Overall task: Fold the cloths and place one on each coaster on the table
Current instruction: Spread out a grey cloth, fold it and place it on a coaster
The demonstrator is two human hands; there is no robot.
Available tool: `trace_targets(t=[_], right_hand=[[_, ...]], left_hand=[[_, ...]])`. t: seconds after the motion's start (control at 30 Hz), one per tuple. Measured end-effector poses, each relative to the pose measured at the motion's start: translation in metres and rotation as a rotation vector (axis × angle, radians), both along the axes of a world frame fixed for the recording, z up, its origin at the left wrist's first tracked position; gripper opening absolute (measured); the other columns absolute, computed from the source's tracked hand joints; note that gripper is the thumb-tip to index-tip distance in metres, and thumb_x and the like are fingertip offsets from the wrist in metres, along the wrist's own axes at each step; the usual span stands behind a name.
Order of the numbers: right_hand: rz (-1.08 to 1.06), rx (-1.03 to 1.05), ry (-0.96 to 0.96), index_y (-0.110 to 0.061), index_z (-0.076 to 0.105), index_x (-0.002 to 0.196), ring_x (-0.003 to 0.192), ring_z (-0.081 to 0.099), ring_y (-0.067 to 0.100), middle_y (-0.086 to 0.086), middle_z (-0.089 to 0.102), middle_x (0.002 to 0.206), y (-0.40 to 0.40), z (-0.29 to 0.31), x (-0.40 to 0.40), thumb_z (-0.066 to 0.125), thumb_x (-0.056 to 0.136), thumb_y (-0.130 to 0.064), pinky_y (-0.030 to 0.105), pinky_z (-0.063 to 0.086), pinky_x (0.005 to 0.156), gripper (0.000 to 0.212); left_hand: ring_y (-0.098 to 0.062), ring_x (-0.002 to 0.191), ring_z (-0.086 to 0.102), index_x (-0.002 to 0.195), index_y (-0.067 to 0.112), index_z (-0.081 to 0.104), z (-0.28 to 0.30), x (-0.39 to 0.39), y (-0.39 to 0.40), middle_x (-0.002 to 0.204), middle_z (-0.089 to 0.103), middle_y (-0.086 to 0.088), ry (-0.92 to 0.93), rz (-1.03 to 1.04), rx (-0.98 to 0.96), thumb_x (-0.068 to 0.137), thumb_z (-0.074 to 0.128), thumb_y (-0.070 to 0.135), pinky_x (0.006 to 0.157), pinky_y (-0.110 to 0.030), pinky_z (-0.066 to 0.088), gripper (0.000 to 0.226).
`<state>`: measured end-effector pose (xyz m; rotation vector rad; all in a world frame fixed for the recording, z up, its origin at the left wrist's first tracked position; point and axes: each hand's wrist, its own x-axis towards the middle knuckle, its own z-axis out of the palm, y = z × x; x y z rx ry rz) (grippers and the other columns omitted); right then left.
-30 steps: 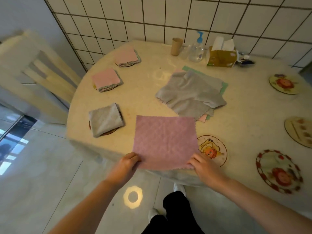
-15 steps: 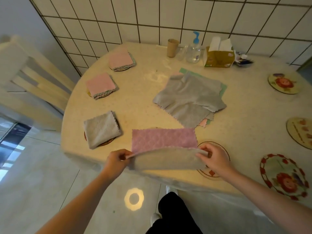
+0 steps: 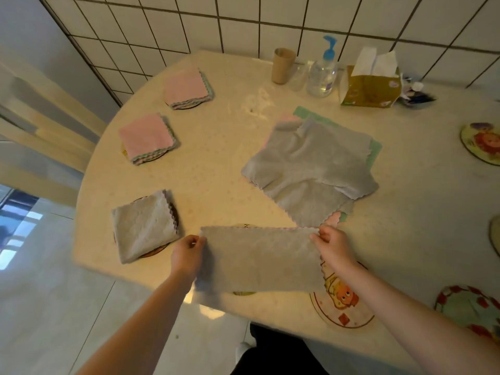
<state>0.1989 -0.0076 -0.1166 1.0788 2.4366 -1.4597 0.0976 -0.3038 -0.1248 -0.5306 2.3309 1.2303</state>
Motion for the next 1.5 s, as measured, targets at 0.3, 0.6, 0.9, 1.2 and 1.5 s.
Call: trace_targets(t=[0.3,0.6,0.9,1.2,1.5], right_hand=[[0.062,0.085,-0.079,-0.012,0.059,0.078,0.058,0.051,0.009,-0.004,0.057,0.065,0.005,0.000,-0.007,0.059,0.090,-0.025,0.023,0.035,0.050,0.018],[0.062,0.284,0.014,-0.009,0.056,0.105,0.079,0.056,0.009,0.000,0.059,0.099,0.003,0.013,0.005,0.061,0.088,-0.009,0.010,0.037,0.058,0.018],[0.984,0.648,0.166,-0.017,0.055,0.111,0.106,0.048,0.016,-0.006,0.049,0.113,-0.036,0.005,0.078,0.056,0.086,-0.012,0.031,0.049,0.087,0.026],[0.975,0.721,0.080,-0.014,0.051,0.126,0.120,0.049,0.021,-0.001,0.049,0.129,-0.048,0.002,0.102,0.067,0.068,0.005,0.029,0.049,0.090,0.064],[1.071,0.876,-0.077,-0.013,0.052,0.114,0.102,0.049,0.024,0.005,0.053,0.115,-0.061,0.013,0.079,0.069,0.070,-0.001,0.031,0.045,0.083,0.049]], left_hand=[[-0.027,0.087,0.057,0.096,0.013,0.067,-0.005,-0.009,0.003,0.093,0.063,-0.010,0.003,-0.037,-0.070,0.095,0.052,0.034,0.073,-0.037,0.045,0.025],[-0.026,0.082,0.061,0.097,0.014,0.063,0.004,-0.009,-0.006,0.090,0.065,-0.007,0.132,-0.086,-0.169,0.095,0.051,0.031,0.069,-0.036,0.050,0.020],[-0.022,0.119,0.049,0.114,0.019,0.060,0.000,0.089,0.017,0.122,0.057,0.001,0.740,-1.153,-0.213,0.092,0.049,0.034,0.096,-0.036,0.044,0.029],[-0.016,0.147,-0.001,0.151,0.034,0.014,-0.019,0.115,-0.034,0.159,0.003,0.013,0.550,-1.214,-0.462,0.094,0.018,0.044,0.119,-0.035,0.001,0.058],[-0.009,0.146,-0.002,0.151,0.034,0.012,-0.016,0.125,-0.063,0.156,-0.001,0.016,0.418,-0.981,-0.454,0.099,0.029,0.041,0.120,-0.034,0.012,0.055]])
